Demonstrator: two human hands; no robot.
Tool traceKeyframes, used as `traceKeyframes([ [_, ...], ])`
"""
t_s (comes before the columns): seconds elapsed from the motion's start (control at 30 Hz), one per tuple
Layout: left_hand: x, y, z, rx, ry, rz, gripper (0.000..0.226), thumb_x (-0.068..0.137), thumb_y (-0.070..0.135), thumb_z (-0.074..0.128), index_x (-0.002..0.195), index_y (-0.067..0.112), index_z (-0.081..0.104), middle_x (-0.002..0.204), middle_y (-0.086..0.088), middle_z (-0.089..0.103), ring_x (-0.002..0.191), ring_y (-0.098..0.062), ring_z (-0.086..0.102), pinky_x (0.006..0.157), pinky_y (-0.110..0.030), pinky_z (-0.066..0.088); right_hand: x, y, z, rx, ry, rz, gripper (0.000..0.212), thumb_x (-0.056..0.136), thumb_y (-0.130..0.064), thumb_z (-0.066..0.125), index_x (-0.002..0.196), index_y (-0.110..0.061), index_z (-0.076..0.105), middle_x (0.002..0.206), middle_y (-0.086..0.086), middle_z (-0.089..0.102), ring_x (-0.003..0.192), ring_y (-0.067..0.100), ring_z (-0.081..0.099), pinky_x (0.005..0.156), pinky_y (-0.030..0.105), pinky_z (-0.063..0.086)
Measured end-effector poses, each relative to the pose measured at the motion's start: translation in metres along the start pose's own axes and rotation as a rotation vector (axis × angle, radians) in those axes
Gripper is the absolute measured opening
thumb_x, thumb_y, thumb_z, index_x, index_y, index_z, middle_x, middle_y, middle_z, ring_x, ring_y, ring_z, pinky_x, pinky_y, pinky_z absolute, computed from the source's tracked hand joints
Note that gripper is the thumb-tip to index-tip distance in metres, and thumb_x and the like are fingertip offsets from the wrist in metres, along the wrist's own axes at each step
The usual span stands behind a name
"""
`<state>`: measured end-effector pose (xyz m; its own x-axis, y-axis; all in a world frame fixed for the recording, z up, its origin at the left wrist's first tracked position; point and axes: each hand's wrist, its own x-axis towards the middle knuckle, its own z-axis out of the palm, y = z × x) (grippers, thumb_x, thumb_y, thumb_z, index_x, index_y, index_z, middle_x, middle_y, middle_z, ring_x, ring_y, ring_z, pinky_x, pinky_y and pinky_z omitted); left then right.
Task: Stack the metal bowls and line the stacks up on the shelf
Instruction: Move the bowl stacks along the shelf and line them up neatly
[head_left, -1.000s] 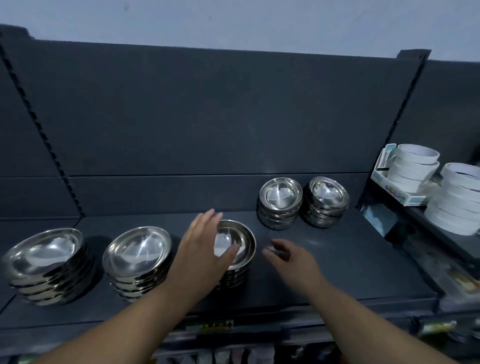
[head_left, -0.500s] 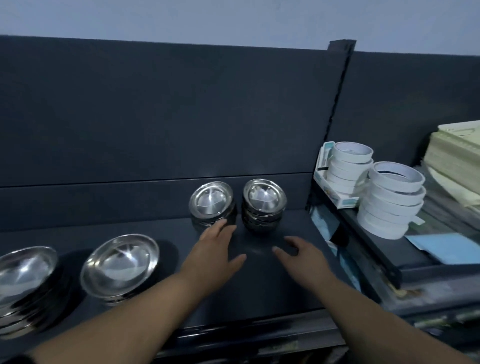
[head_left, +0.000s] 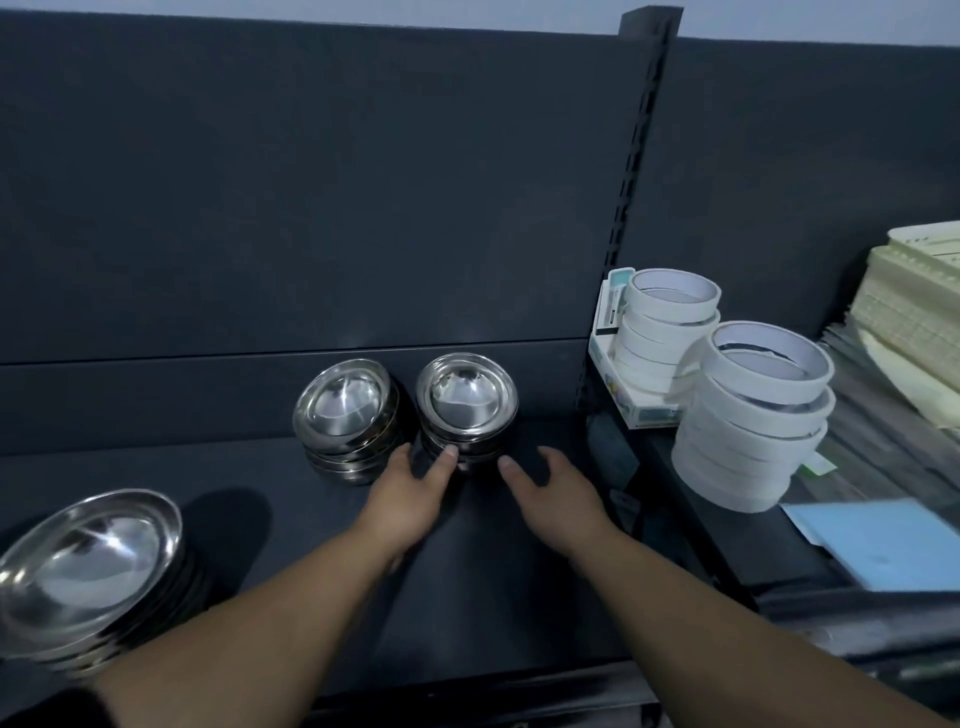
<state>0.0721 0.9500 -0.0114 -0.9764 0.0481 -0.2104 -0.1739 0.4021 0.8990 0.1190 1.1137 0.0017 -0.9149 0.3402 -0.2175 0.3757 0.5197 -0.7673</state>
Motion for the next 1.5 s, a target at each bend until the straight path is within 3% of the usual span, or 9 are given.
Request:
traceKeyframes([
  [0.13,0.02,-0.002,0.012,-0.289,-0.069,-0.144,0.099,0.074,0.071,0.058,0.15,0.018,0.025,0.143,-0.002,0.05,0.127,-0.023,0.051,0.11,-0.04,0.039,0.015,-0.011,0.001,0.134,0.043,0.054,0.079,0.091,-0.057,0.055,0.151,-0.013,0.03,0.154,0.011,0.04,0.14,0.026,0.039,0.112,0.03,0.032],
  [0.27,0.033,-0.002,0.018,-0.452,-0.115,-0.173,0.1,0.064,0.074,0.061,0.144,0.021,0.033,0.132,0.001,0.06,0.116,-0.02,0.06,0.103,-0.04,0.046,0.027,-0.014,0.0,0.229,0.061,0.107,0.08,0.09,-0.057,0.057,0.152,-0.015,0.029,0.153,0.01,0.04,0.139,0.026,0.041,0.11,0.031,0.035],
  [0.37,0.039,-0.005,0.02,-0.483,-0.125,-0.116,0.093,0.071,0.07,0.061,0.146,0.021,0.033,0.138,0.003,0.055,0.121,-0.018,0.057,0.107,-0.043,0.043,0.034,-0.016,0.002,0.312,0.03,0.129,0.085,0.086,-0.059,0.062,0.153,-0.02,0.027,0.155,0.006,0.038,0.138,0.023,0.041,0.108,0.03,0.036],
  [0.63,0.043,-0.011,0.022,-0.483,-0.144,-0.08,0.119,0.046,0.092,0.058,0.148,0.04,0.023,0.149,0.01,0.043,0.132,-0.016,0.046,0.11,-0.045,0.04,0.047,-0.017,0.018,0.434,-0.05,0.131,0.115,0.053,-0.078,0.065,0.152,-0.038,0.022,0.153,-0.004,0.041,0.134,0.018,0.047,0.11,0.045,0.042],
  [0.77,0.045,-0.007,0.024,-0.502,-0.16,-0.088,0.118,0.051,0.086,0.058,0.15,0.04,0.014,0.15,0.009,0.04,0.133,-0.016,0.045,0.111,-0.045,0.038,0.054,-0.02,0.018,0.448,-0.092,0.131,0.101,0.062,-0.075,0.065,0.149,-0.042,0.027,0.146,-0.006,0.051,0.126,0.017,0.054,0.105,0.042,0.046],
  [0.9,0.044,-0.006,0.027,-0.49,-0.152,-0.054,0.107,0.052,0.085,0.06,0.145,0.043,0.026,0.142,0.013,0.05,0.126,-0.014,0.052,0.109,-0.044,0.041,0.056,-0.026,0.014,0.496,-0.139,0.133,0.059,0.089,-0.05,0.061,0.143,-0.035,0.042,0.127,-0.004,0.064,0.11,0.015,0.062,0.082,0.031,0.051],
  [1.07,0.038,-0.011,0.032,-0.495,-0.178,-0.04,0.103,0.053,0.083,0.067,0.141,0.043,0.033,0.138,0.01,0.056,0.124,-0.012,0.055,0.108,-0.043,0.042,0.046,-0.017,0.013,0.535,-0.082,0.139,0.053,0.091,-0.041,0.062,0.139,-0.026,0.048,0.125,0.0,0.064,0.108,0.017,0.062,0.086,0.033,0.053],
  [1.3,-0.014,-0.009,0.029,-0.611,-0.21,-0.028,0.035,0.093,0.038,0.058,0.126,0.026,0.052,0.11,0.001,0.073,0.099,-0.015,0.07,0.083,-0.032,0.055,0.008,-0.004,0.013,0.615,-0.005,0.196,0.042,0.086,-0.042,0.06,0.125,-0.029,0.055,0.116,-0.002,0.067,0.101,0.018,0.065,0.084,0.039,0.057],
  [1.5,-0.063,-0.017,0.008,-0.631,-0.183,-0.015,0.043,0.091,0.038,0.061,0.132,0.034,0.047,0.12,0.005,0.069,0.112,-0.013,0.065,0.105,-0.039,0.046,-0.028,0.0,0.01,0.596,-0.107,0.141,0.032,0.088,-0.037,0.06,0.119,-0.031,0.055,0.114,-0.004,0.066,0.101,0.017,0.064,0.082,0.039,0.055],
])
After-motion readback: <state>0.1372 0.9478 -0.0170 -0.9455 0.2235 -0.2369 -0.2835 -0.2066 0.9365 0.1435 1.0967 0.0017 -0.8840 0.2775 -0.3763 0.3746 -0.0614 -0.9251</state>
